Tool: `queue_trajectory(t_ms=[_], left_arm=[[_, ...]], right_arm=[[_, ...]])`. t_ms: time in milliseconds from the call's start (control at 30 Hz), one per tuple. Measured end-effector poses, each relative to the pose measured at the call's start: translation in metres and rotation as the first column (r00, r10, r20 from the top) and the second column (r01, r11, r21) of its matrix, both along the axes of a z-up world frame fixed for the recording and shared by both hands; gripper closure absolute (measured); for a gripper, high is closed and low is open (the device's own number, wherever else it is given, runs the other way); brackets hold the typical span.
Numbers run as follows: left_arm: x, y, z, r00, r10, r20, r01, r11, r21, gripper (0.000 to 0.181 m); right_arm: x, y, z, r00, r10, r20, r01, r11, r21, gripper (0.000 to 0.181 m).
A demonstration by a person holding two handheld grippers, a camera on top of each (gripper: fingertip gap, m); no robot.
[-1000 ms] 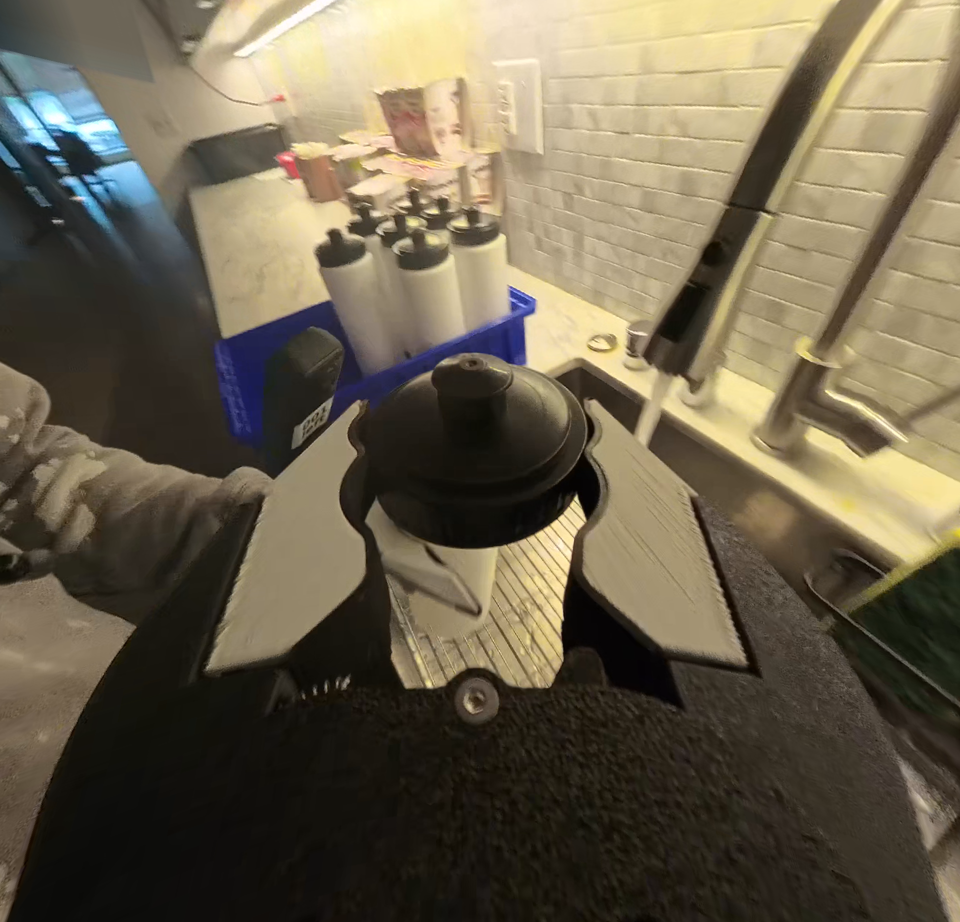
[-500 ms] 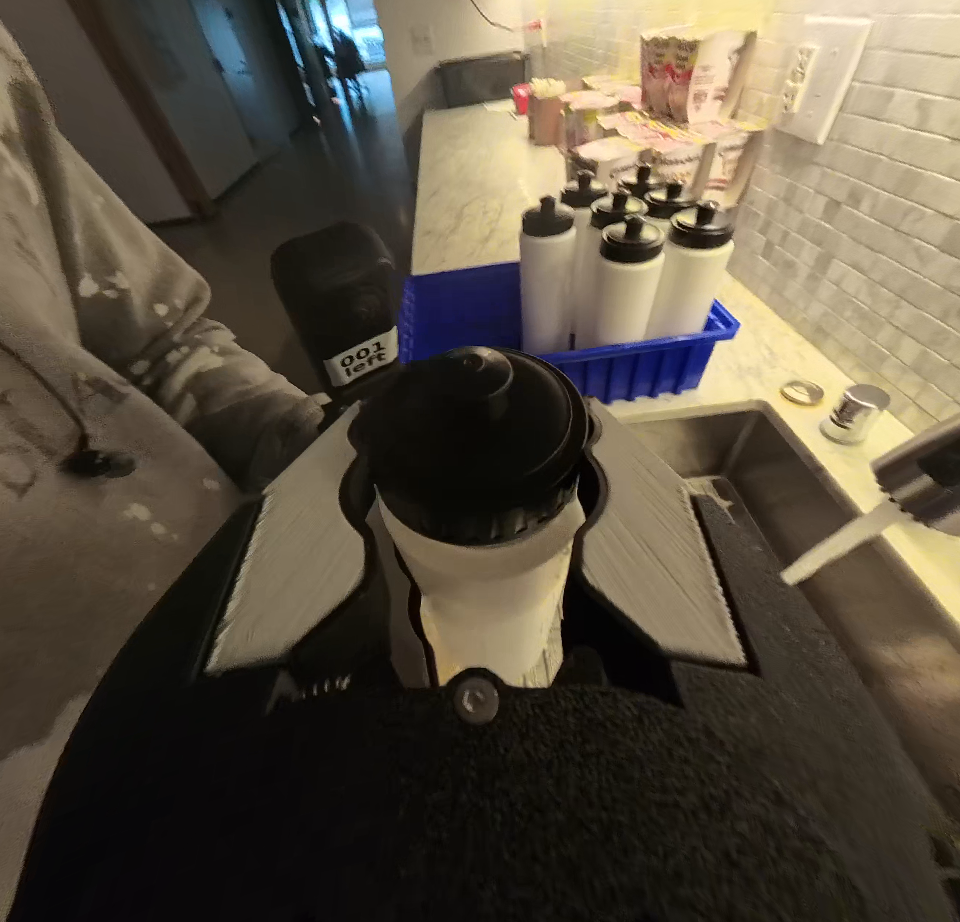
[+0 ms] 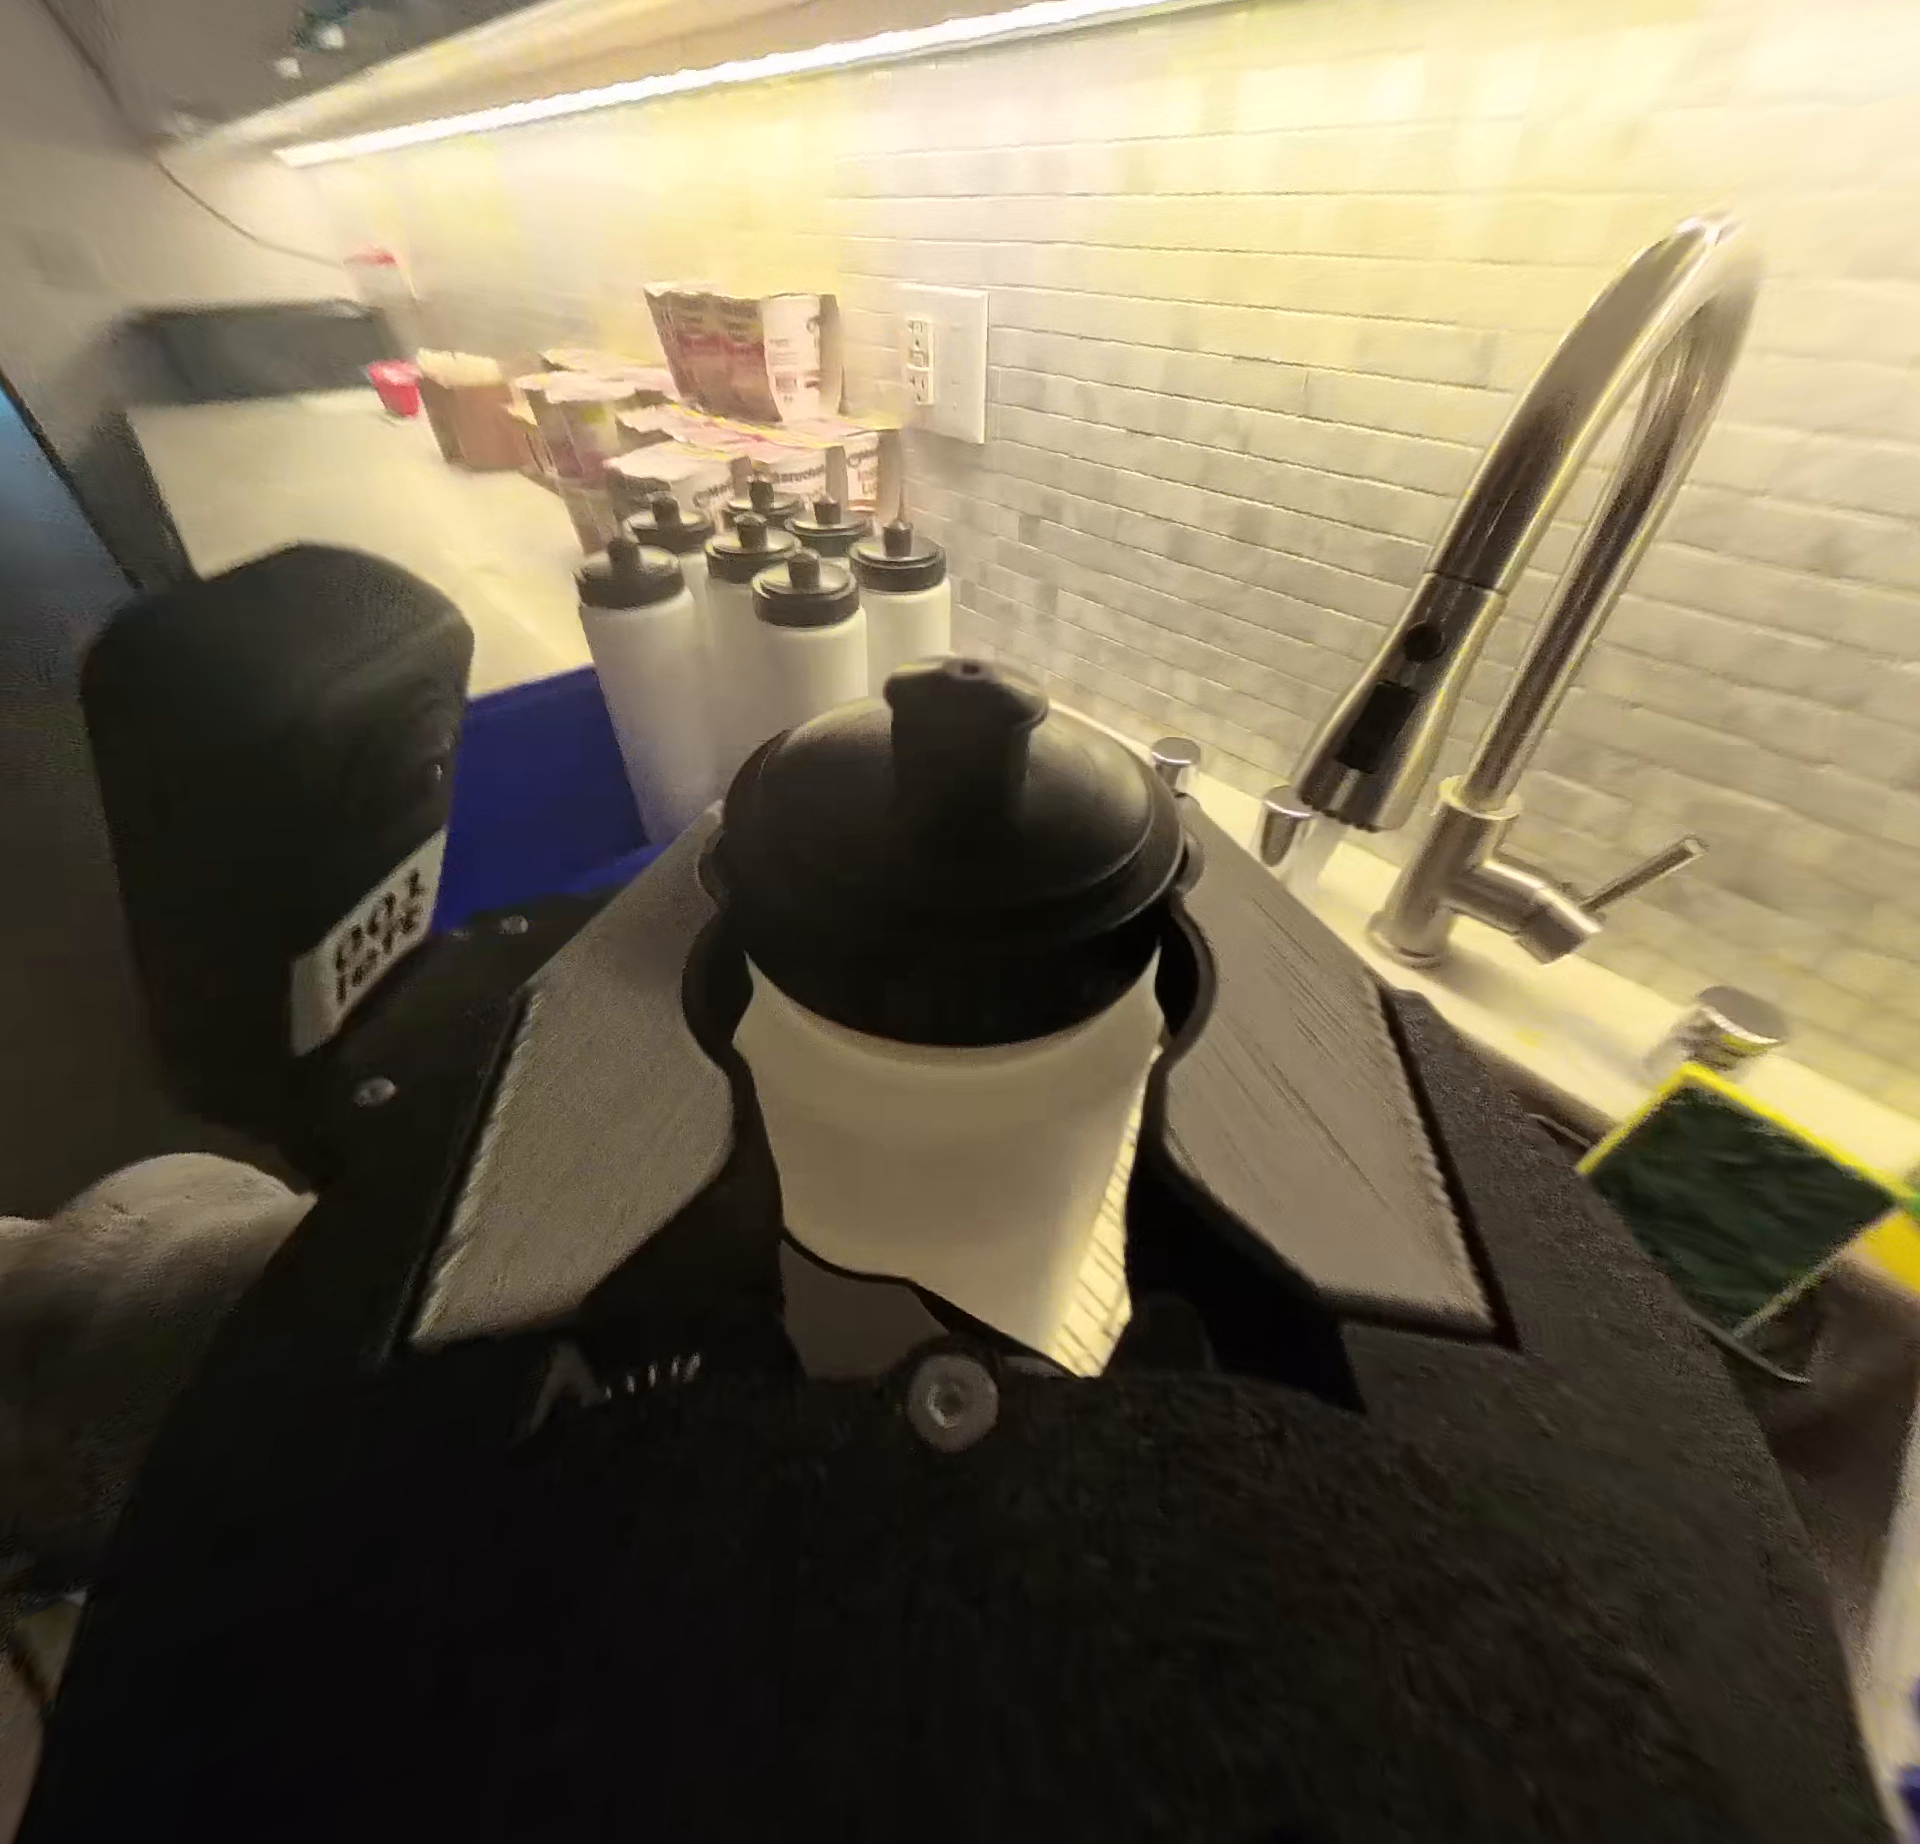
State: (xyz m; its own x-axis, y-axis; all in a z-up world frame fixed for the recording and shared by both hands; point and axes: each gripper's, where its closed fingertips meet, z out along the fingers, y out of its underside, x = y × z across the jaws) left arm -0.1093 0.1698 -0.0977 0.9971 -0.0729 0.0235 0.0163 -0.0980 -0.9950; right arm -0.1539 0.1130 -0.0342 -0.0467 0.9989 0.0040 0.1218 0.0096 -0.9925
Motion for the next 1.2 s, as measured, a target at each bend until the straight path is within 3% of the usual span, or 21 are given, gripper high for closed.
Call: queue_trajectory(t_ms=[67, 100, 167, 300, 400, 500, 533, 600, 667, 700, 733, 800, 867, 967, 1033, 1133, 1200], left_arm=[[0.006, -0.001, 0.004, 1.0, -0.009, -0.004, 0.009, 1.0, 0.005, 0.077], [0.009, -0.002, 0.008, 1.0, -0.018, -0.009, 0.018, 1.0, 0.011, 0.078], [0.014, -0.004, 0.017, 0.999, -0.034, -0.017, 0.034, 0.999, 0.026, 0.078], [0.023, -0.007, 0.027, 0.996, -0.074, -0.049, 0.076, 0.997, 0.029, 0.078], [0.032, -0.009, 0.034, 0.992, -0.112, -0.055, 0.114, 0.993, 0.035, 0.078], [0.034, -0.01, 0.035, 0.993, -0.1, -0.068, 0.101, 0.995, 0.015, 0.078], [0.032, -0.01, 0.034, 0.995, -0.078, -0.069, 0.078, 0.997, 0.006, 0.078], [0.026, -0.008, 0.03, 0.997, -0.022, -0.07, 0.021, 1.0, -0.015, 0.078], [0.024, -0.005, 0.025, 0.996, 0.02, -0.083, -0.022, 1.0, -0.022, 0.077], [0.025, -0.005, 0.023, 0.997, 0.024, -0.079, -0.026, 0.999, -0.022, 0.075], [0.026, -0.005, 0.023, 0.998, 0.019, -0.053, -0.02, 1.0, -0.023, 0.075], [0.029, -0.007, 0.025, 1.0, 0.005, -0.021, -0.005, 1.0, -0.013, 0.076], [0.033, -0.009, 0.028, 0.999, -0.02, -0.038, 0.02, 1.0, -0.007, 0.077], [0.041, -0.014, 0.035, 0.996, -0.082, -0.038, 0.082, 0.997, 0.009, 0.078], [0.048, -0.016, 0.039, 0.992, -0.119, -0.05, 0.12, 0.993, 0.014, 0.078], [0.053, -0.017, 0.043, 0.988, -0.146, -0.053, 0.147, 0.989, 0.015, 0.079], [0.051, -0.016, 0.042, 0.992, -0.119, -0.052, 0.119, 0.993, 0.006, 0.079]], right_arm=[[0.008, -0.001, 0.003, 0.998, 0.056, 0.024, -0.055, 0.998, -0.012, 0.097], [0.013, -0.001, 0.006, 0.994, 0.098, 0.038, -0.096, 0.994, -0.049, 0.085], [0.024, -0.006, 0.018, 0.97, 0.238, 0.039, -0.234, 0.968, -0.087, 0.078], [0.046, -0.028, 0.043, 0.804, 0.59, 0.073, -0.59, 0.807, -0.032, 0.084], [0.046, -0.035, 0.038, 0.734, 0.663, 0.148, -0.672, 0.74, 0.018, 0.094], [0.041, -0.03, 0.039, 0.817, 0.57, 0.09, -0.574, 0.818, 0.028, 0.103], [0.038, -0.027, 0.039, 0.871, 0.489, 0.052, -0.491, 0.871, 0.037, 0.103], [0.032, -0.014, 0.038, 0.978, 0.209, -0.003, -0.209, 0.978, -0.003, 0.103], [0.034, -0.003, 0.033, 0.997, -0.067, -0.026, 0.067, 0.998, -0.003, 0.102], [0.035, 0.001, 0.029, 0.989, -0.147, -0.015, 0.147, 0.988, 0.034, 0.101], [0.036, -0.002, 0.028, 0.989, -0.148, -0.013, 0.149, 0.988, 0.049, 0.094], [0.04, -0.016, 0.033, 1.0, -0.001, -0.012, 0.002, 1.0, 0.009, 0.079], [0.047, -0.02, 0.044, 0.979, 0.202, -0.013, -0.201, 0.979, 0.01, 0.081], [0.058, -0.032, 0.054, 0.829, 0.558, 0.027, -0.558, 0.83, -0.015, 0.087], [0.062, -0.043, 0.052, 0.715, 0.694, 0.083, -0.694, 0.719, -0.04, 0.089], [0.056, -0.044, 0.051, 0.706, 0.704, 0.077, -0.704, 0.709, -0.028, 0.098], [0.051, -0.039, 0.052, 0.787, 0.616, 0.029, -0.615, 0.788, -0.022, 0.099]])
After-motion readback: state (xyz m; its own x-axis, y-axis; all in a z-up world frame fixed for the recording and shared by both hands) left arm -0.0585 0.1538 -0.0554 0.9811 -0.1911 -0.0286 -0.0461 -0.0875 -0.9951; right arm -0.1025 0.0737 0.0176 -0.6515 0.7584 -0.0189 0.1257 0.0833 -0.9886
